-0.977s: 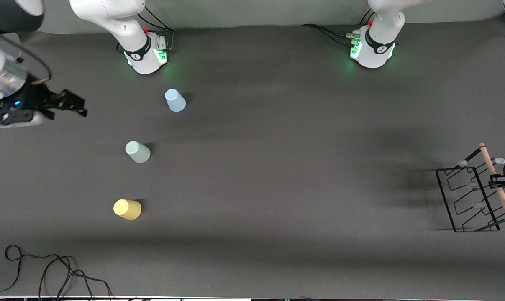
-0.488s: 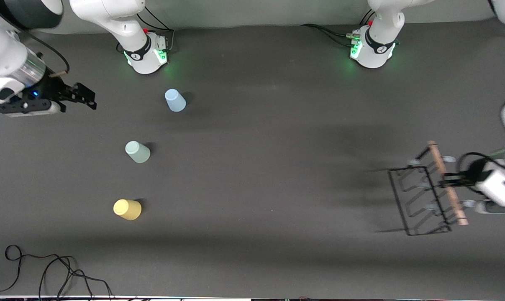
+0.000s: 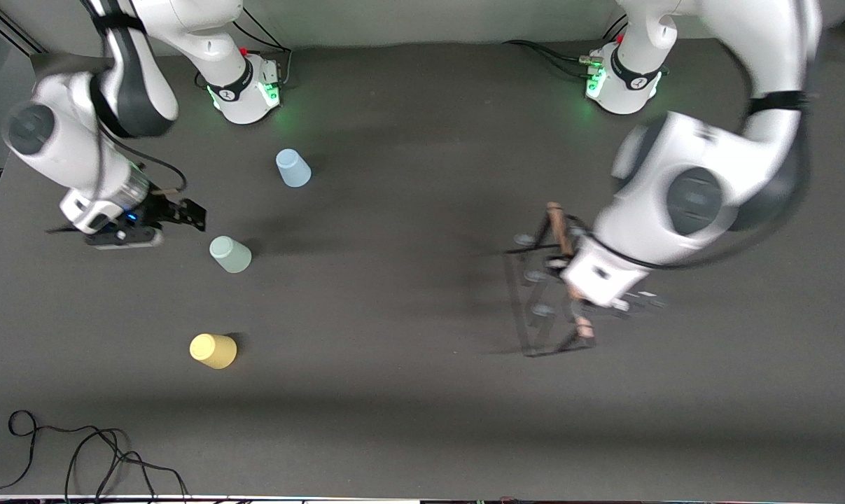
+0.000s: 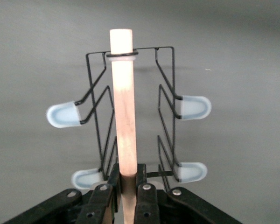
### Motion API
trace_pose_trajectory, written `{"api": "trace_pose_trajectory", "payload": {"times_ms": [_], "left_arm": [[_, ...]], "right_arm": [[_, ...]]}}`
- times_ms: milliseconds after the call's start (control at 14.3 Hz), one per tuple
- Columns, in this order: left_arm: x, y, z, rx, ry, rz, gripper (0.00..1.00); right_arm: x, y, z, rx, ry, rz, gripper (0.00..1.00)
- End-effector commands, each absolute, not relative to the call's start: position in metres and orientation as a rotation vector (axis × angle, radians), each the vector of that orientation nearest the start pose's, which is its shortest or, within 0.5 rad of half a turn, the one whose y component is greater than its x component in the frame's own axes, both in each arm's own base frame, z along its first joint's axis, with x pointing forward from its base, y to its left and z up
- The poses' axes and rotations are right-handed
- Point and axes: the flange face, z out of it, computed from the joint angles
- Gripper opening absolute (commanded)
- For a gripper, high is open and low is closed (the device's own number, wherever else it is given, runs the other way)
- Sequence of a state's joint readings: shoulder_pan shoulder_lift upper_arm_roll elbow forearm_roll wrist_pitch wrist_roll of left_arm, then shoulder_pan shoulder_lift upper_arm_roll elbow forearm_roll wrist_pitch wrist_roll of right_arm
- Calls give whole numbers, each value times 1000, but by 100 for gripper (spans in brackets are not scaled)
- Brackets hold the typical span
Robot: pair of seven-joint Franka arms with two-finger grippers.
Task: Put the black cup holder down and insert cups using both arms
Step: 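Carry the rack with the left gripper while the right gripper reaches the green cup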
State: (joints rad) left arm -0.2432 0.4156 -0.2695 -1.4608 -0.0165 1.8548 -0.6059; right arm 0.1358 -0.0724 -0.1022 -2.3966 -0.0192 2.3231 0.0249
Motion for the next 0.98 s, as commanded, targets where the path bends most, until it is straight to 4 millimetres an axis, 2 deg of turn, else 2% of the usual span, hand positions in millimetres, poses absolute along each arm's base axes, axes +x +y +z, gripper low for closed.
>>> {"api": "trace_pose_trajectory", "payload": {"times_ms": [0,140,279,419,628,698,767,907], "left_arm": [[591,-379,437,-3262,-316,40,0],[559,-446,414,-3299,-273,26,0],[541,-497,396,-3354,-251,13,0],[532,-518,379,-3391,-233,74,0],[512,-555,367,-3499,-199,47,0],[508,-559,361,-3496,-188,58,0],[505,-562,360,-3495,-172,62,0],[502,-565,355,-3499,-130,72,0]], "right_arm": [[485,18,288,-3160,-7,-23,100],[484,18,258,-3165,-5,-29,100],[481,18,237,-3167,-7,-25,100],[477,18,217,-3158,27,-30,100],[475,17,207,-3161,27,-15,100],[475,17,206,-3161,27,-11,92],[475,18,207,-3161,25,-3,66],[477,18,216,-3159,25,-3,32]]}}
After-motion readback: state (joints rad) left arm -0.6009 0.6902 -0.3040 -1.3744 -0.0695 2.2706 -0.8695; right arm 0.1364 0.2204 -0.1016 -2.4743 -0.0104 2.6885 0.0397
